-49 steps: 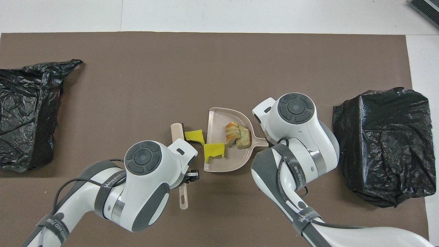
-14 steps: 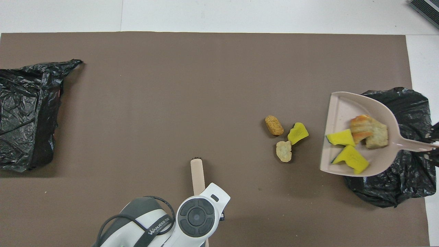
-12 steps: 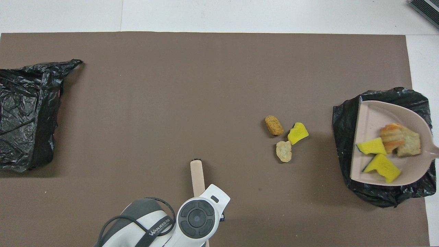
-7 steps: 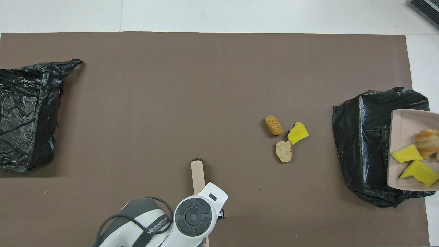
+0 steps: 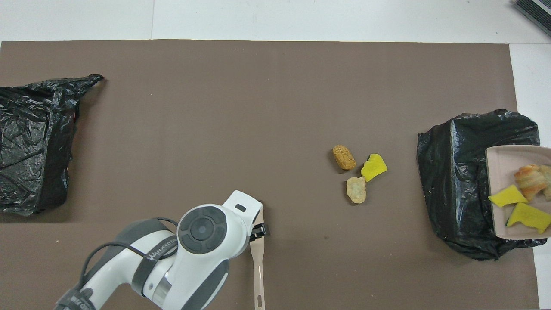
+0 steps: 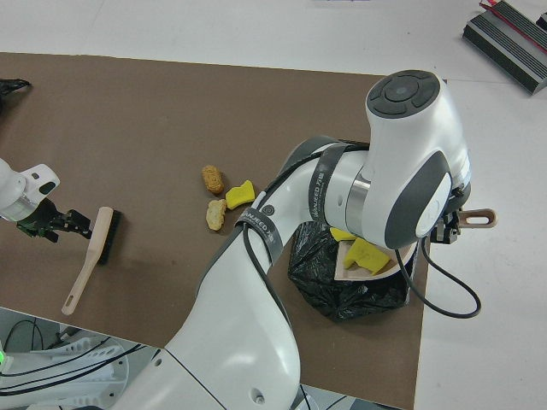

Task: Sweep and dump trash in bin
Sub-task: 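Tilt the dustpan over the bag while the left gripper drops the brush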

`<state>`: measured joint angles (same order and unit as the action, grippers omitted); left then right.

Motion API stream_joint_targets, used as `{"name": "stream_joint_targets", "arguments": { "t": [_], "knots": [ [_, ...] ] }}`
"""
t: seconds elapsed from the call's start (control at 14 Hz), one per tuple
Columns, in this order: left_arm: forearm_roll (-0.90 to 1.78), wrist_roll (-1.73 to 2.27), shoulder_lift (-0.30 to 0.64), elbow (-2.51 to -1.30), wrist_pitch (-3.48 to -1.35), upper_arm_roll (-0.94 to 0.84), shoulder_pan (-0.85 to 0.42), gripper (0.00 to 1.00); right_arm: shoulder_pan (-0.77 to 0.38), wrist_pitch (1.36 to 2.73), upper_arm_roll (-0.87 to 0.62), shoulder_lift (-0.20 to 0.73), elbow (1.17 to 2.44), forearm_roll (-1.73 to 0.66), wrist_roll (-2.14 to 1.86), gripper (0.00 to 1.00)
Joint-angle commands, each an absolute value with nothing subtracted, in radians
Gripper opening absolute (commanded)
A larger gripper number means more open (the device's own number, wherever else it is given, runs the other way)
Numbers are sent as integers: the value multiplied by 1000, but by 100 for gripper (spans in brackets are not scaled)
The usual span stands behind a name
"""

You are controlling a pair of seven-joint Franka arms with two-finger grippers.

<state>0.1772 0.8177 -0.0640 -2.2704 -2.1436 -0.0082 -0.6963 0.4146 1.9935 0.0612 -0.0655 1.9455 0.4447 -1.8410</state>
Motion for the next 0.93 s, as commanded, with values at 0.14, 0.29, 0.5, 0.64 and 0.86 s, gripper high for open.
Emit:
{"name": "stream_joint_targets", "arguments": {
  "t": [0.14, 0.29, 0.5, 0.64, 0.86],
  "knots": [
    [152, 599, -54, -2163, -2077, -11, -447, 100, 341, 1993, 55, -72, 1959, 619, -1812, 0],
    [152, 435, -51, -2103, -2016, -11, -341, 100, 327, 1991, 54, -72, 1959, 652, -1828, 0],
    [137, 248, -23, -2017, -1961, -11, -209, 100, 305, 1991, 49, -66, 1951, 684, -1861, 0],
    [104, 119, -2, -1961, -1916, -11, -122, 100, 288, 1988, 49, -63, 1939, 718, -1855, 0],
    [86, -6, 8, -1904, -1869, -11, -29, 100, 284, 1968, 49, -75, 1948, 826, -1733, 0]
  ]
}}
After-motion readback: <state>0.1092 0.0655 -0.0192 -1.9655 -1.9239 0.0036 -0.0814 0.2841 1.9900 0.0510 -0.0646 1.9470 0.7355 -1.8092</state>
